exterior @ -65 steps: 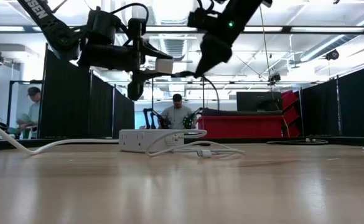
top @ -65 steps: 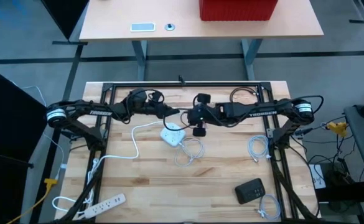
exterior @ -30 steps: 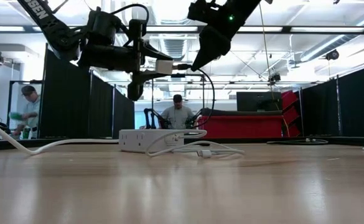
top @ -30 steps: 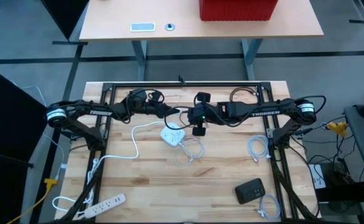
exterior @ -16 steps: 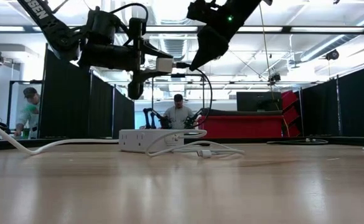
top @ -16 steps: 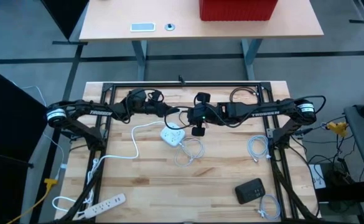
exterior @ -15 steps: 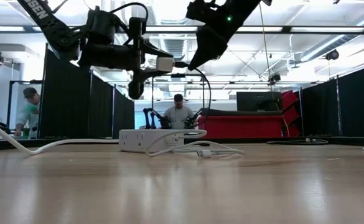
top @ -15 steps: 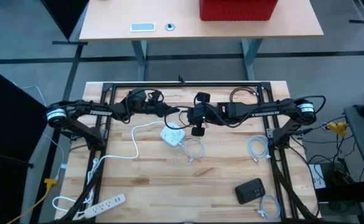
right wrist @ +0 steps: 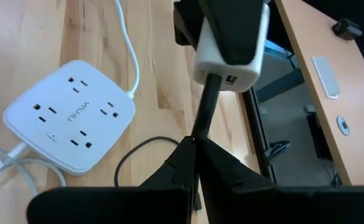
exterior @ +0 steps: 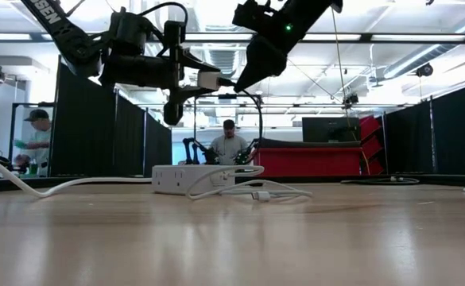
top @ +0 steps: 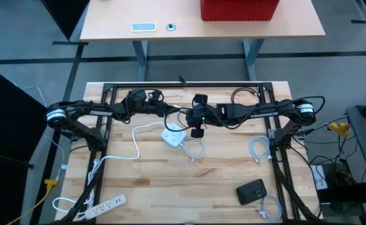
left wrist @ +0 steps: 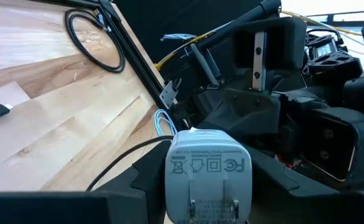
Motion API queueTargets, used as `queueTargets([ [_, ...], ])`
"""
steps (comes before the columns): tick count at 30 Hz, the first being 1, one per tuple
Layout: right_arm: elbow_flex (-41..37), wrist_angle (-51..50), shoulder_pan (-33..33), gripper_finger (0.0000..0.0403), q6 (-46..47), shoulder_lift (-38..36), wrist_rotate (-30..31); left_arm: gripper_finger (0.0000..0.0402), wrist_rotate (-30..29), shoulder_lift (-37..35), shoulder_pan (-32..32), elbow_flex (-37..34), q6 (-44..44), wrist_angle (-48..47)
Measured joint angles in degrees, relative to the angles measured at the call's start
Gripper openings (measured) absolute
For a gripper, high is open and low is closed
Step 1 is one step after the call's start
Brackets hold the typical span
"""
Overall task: Insert USB
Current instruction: Insert the left black USB cable into the white charger adapter
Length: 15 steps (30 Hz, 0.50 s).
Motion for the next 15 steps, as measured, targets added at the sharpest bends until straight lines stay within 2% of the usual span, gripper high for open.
queueTargets([
  [12,0.07,-0.94,-0.02,0.0001,3.24,-0.15,0.22,0.0145,-1.08,-0.03,0.13,0.00,1.60,-0.01],
  [15,0.16,-1.60,0.08,0.0017,1.54,-0.92,0.19,0.0145,-0.80,-0.04,0.52,-0.05,1.74,0.08],
])
